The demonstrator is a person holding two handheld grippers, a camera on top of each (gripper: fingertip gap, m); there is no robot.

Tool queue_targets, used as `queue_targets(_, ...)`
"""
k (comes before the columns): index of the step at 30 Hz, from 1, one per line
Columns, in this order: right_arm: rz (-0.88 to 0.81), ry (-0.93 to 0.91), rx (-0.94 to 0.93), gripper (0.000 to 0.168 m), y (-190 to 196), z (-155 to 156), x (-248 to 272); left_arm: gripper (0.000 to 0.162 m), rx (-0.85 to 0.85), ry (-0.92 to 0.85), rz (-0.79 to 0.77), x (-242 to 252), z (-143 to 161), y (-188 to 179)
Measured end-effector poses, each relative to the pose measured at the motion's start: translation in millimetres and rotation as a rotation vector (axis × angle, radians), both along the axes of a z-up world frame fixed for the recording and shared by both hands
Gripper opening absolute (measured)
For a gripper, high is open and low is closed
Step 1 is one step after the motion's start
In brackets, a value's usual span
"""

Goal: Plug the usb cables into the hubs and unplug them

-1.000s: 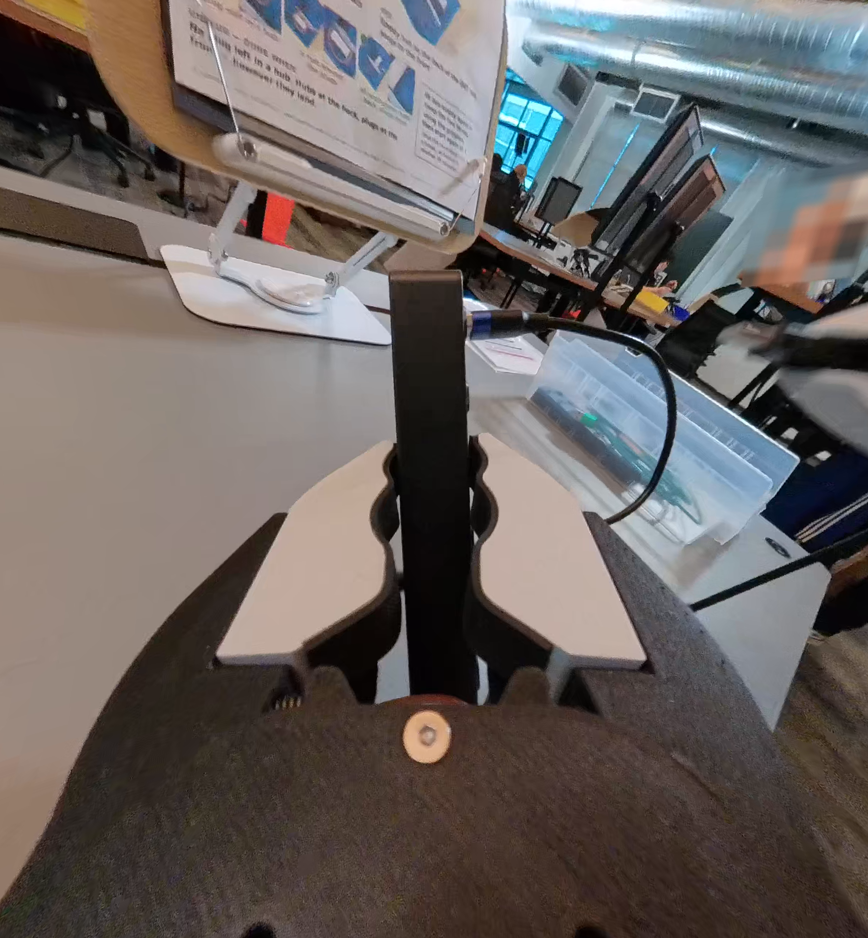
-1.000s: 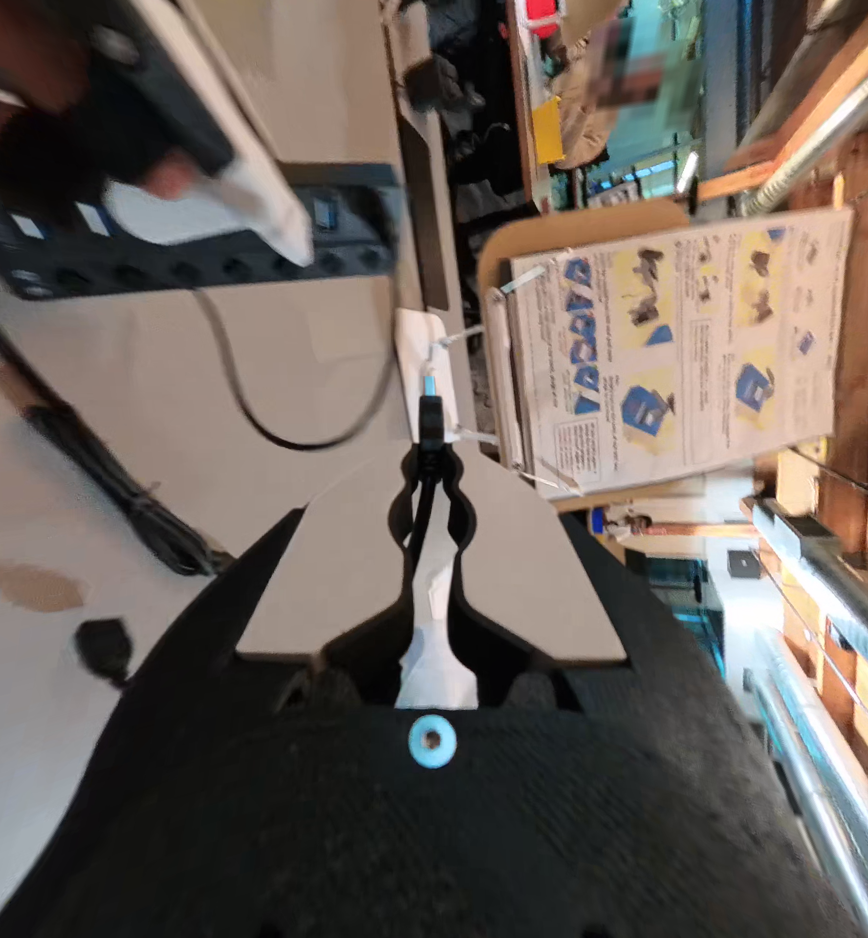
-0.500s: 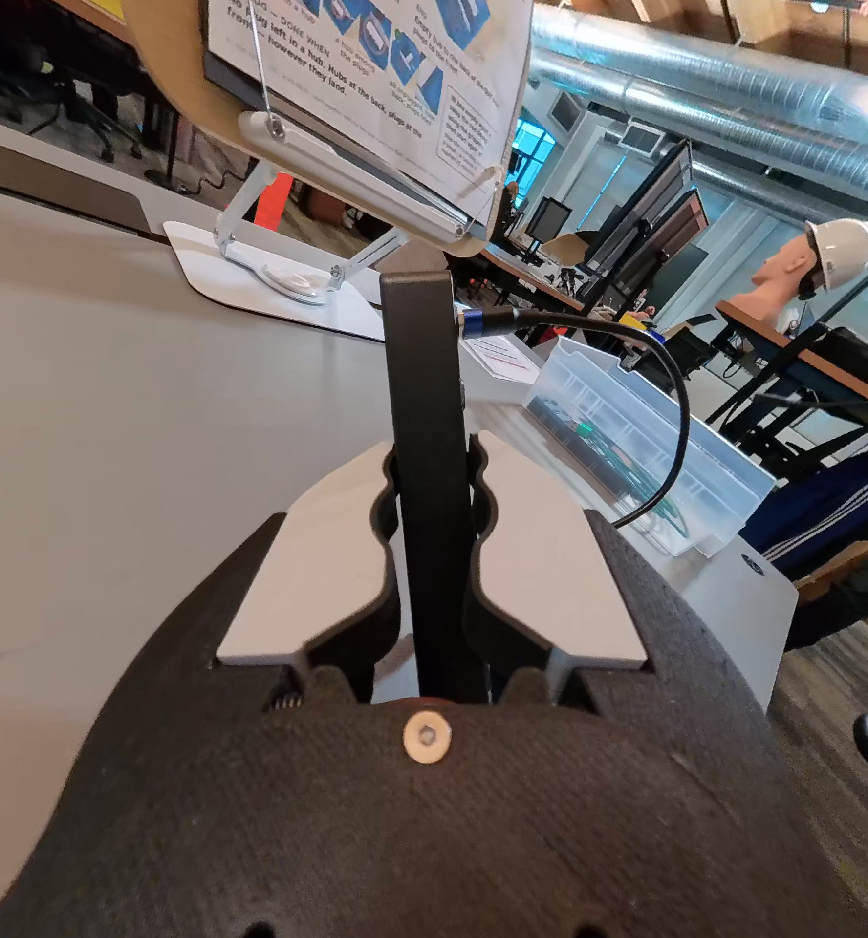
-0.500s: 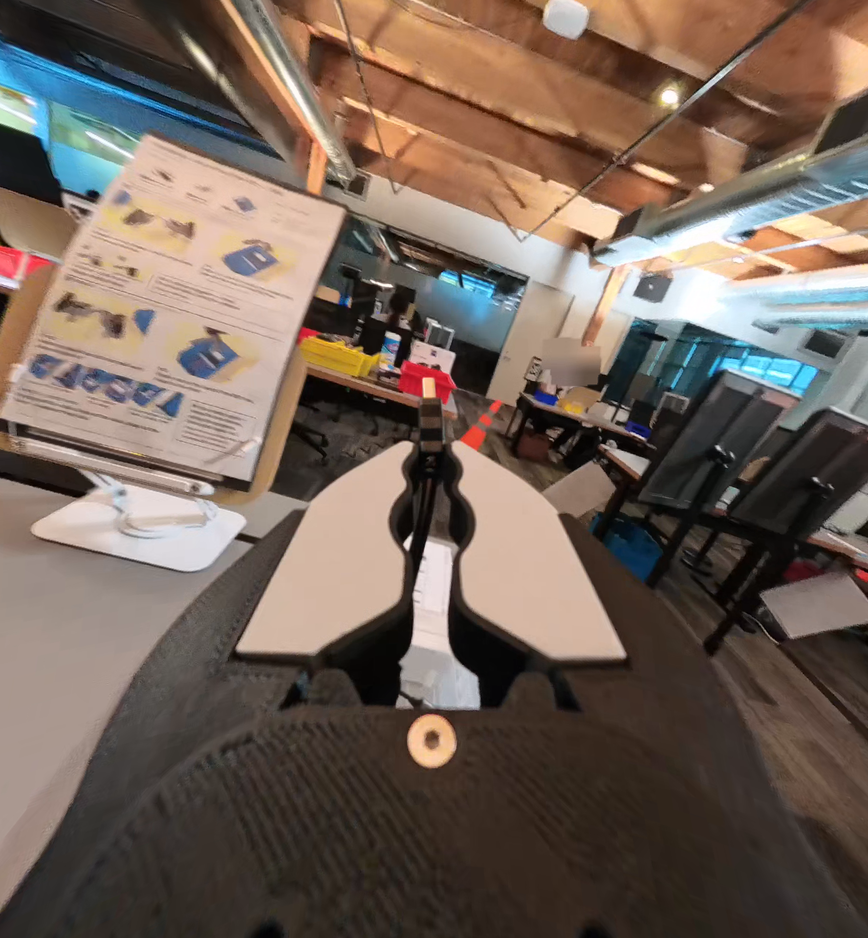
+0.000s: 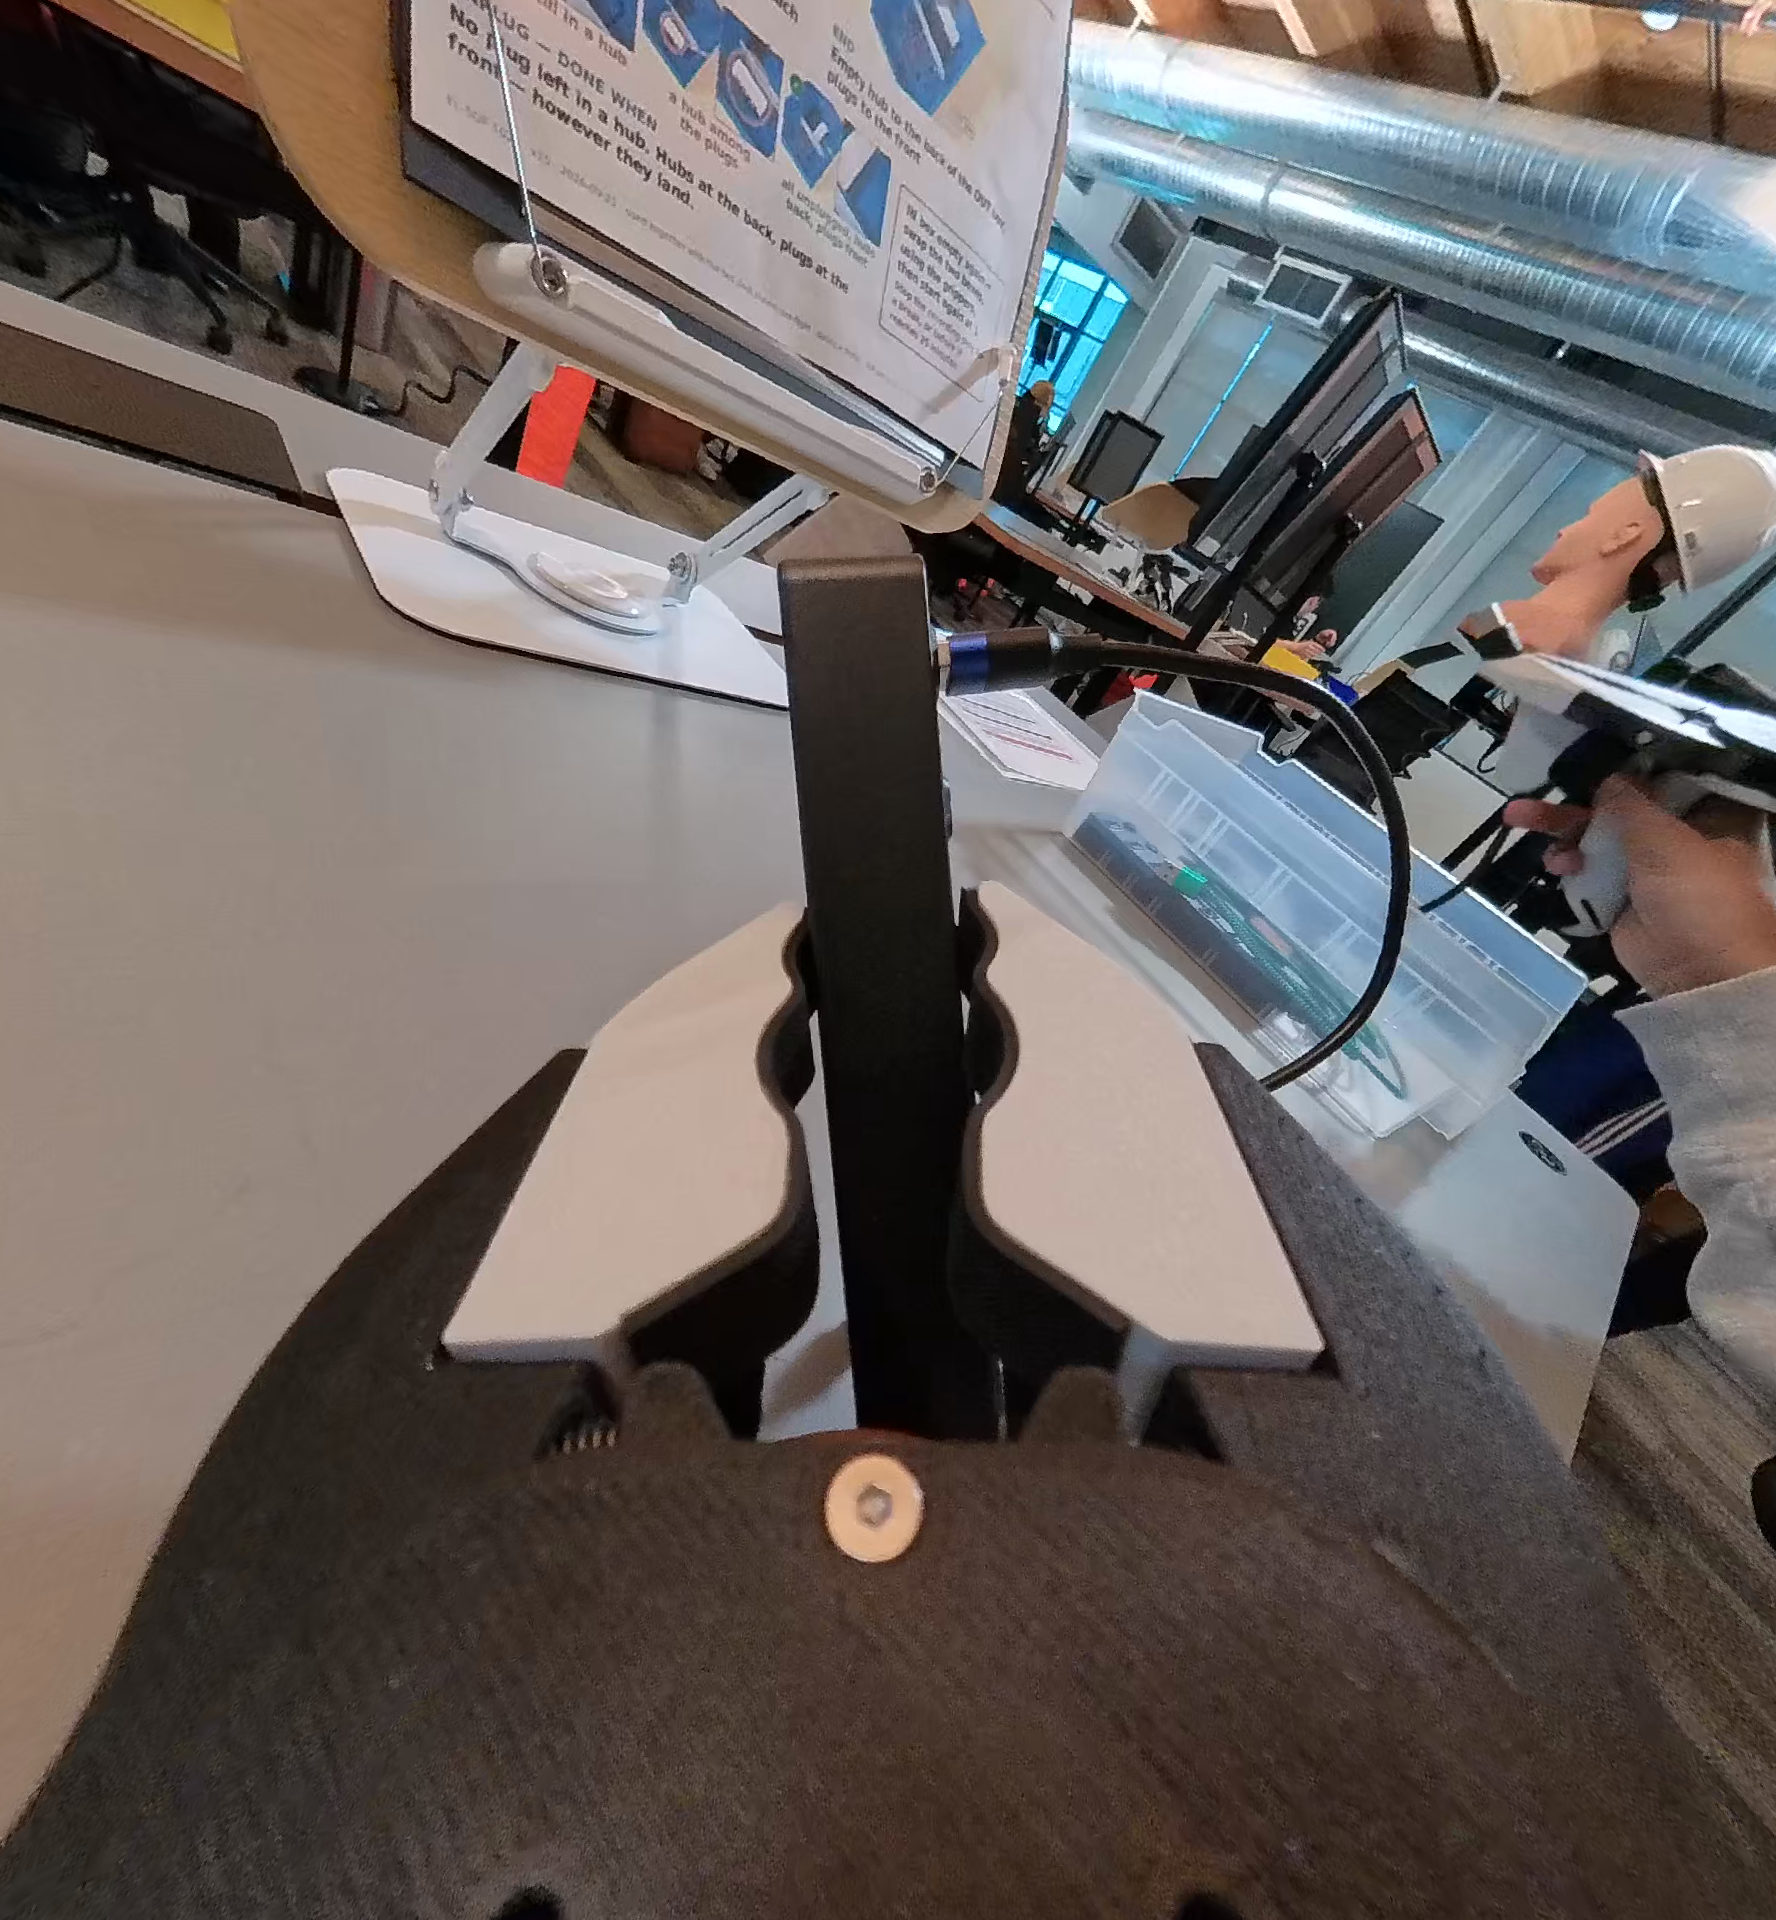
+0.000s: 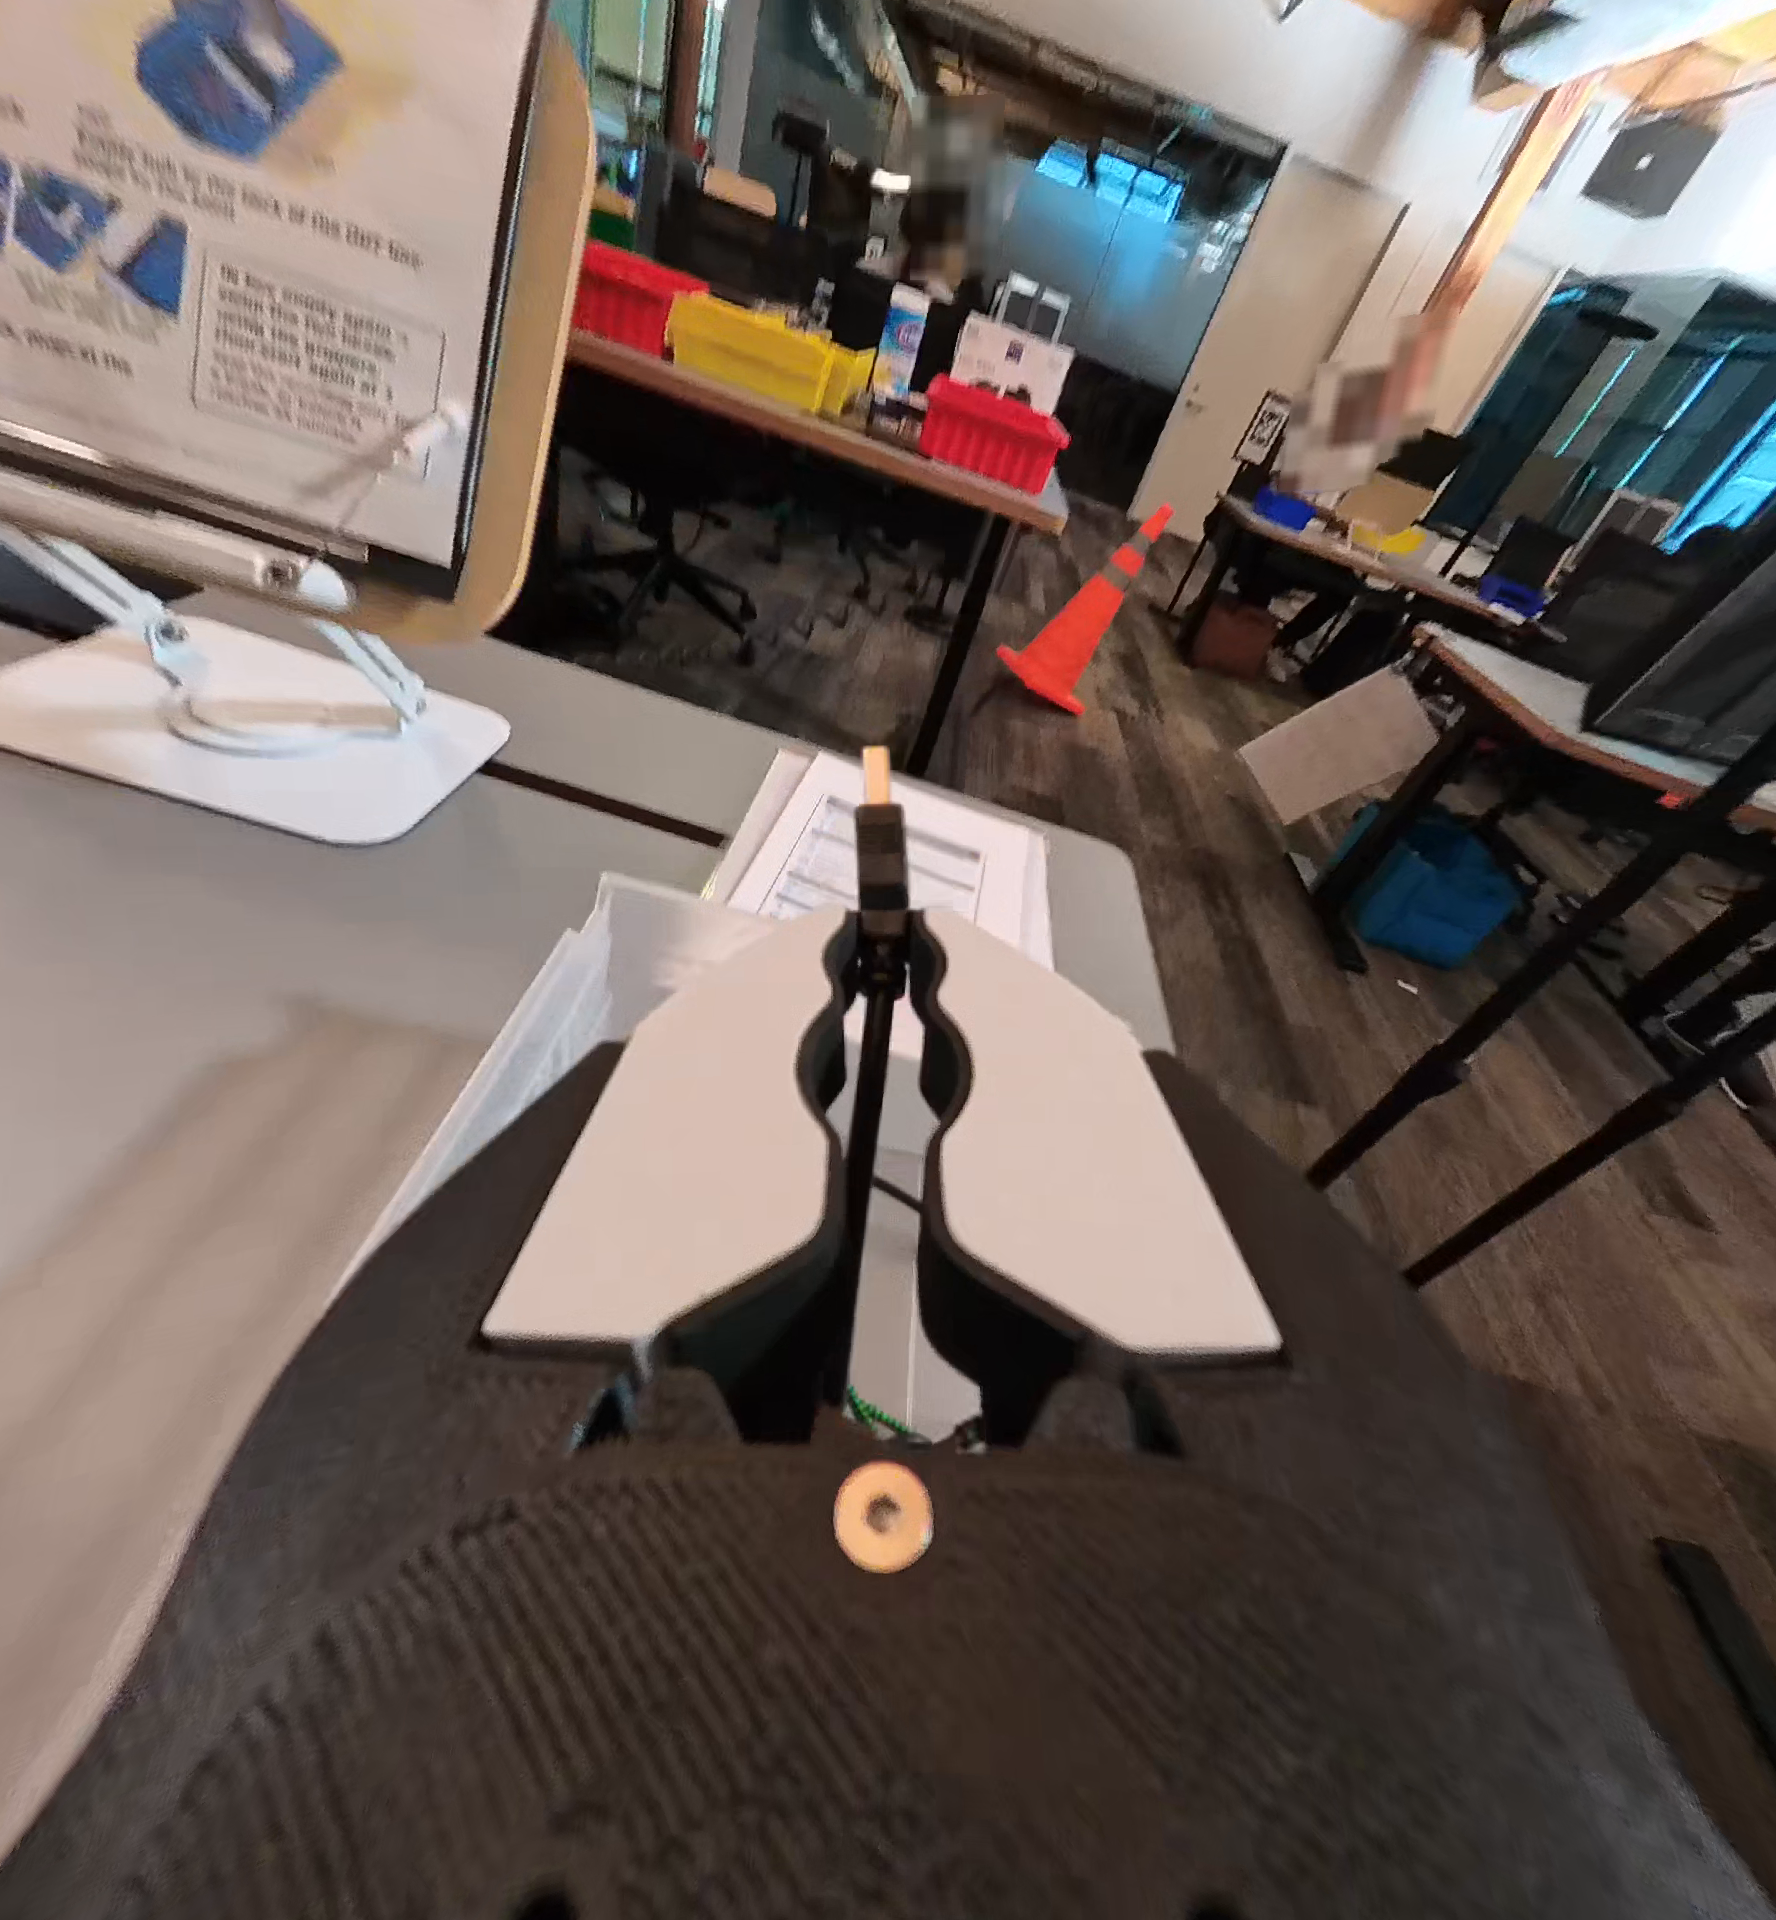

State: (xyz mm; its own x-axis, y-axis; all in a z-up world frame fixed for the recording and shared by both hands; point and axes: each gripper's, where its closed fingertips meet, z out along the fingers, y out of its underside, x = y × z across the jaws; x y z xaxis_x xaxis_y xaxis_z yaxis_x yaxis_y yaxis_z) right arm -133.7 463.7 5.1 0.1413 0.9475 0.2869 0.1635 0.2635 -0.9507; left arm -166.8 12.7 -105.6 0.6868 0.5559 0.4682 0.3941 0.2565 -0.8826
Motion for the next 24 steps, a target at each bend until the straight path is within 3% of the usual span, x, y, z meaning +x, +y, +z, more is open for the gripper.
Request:
queue_targets(6, -0.007, -0.186, -0.011, 0.013, 7.3, -40.8, -9.3, 0.027, 0.004, -0.006, -0.005, -0.4, -1.3, 0.7)
queue_targets(12, -0.029, -0.284, -0.076, 0.036, 16.3, -60.2, -7.2, 0.027, 0.008, -0.007, -0.006, -0.1, -0.9, 0.3)
queue_targets(20, -0.019, -0.226, -0.111, 0.036, 14.4, -40.0, -1.4, 0.027, 0.007, -0.006, -0.006, 0.4, -0.7, 0.8)
queue_targets(24, 0.042, -0.167, -0.101, 0.036, -8.9, -16.4, -1.2, 0.027, 0.005, -0.003, -0.005, 1.1, -0.5, 1.3)
